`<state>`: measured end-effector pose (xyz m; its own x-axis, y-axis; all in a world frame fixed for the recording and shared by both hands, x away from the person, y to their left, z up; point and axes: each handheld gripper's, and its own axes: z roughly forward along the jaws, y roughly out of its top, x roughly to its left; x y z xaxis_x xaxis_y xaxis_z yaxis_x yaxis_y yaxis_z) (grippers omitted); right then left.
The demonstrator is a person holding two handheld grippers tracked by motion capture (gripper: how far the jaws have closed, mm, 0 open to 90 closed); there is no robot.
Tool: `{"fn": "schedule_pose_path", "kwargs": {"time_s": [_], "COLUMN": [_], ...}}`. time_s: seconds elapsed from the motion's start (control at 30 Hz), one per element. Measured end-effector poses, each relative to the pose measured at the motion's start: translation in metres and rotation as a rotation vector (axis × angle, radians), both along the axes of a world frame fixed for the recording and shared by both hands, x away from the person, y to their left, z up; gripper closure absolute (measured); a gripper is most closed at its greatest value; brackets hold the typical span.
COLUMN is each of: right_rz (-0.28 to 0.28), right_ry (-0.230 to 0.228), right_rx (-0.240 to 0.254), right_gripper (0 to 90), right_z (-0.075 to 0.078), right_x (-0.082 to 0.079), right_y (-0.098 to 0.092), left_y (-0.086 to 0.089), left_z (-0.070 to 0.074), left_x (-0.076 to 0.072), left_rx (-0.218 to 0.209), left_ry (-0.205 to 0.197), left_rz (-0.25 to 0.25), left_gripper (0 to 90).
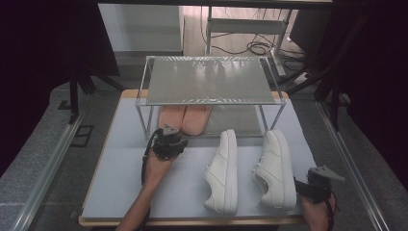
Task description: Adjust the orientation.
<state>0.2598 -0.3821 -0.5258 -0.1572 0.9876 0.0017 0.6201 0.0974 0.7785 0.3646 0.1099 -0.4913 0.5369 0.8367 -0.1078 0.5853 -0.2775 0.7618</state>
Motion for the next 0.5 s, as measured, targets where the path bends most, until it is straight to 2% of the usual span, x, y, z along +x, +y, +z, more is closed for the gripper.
{"fn": "schedule_pose_path", "kwargs": {"time_s": [0.3,0.5], "right_rz": [0.0,0.0], "right_ry": [0.002,0.0], "right_rx": [-0.001,0.0], "right_gripper": [19.6,19.6], "right_z": [0.0,0.0], "right_x": [0.0,0.0], "right_y": [0.0,0.0], "left_y": [0.011,0.015], "left_z": [0.005,0.01], "left_x": [-0.012,-0.023], "left_rx": [0.002,0.019], "left_ry": [0.013,-0.008], "left_rz": [-0.012,-0.016], "left_gripper": [50.0,40.9]}}
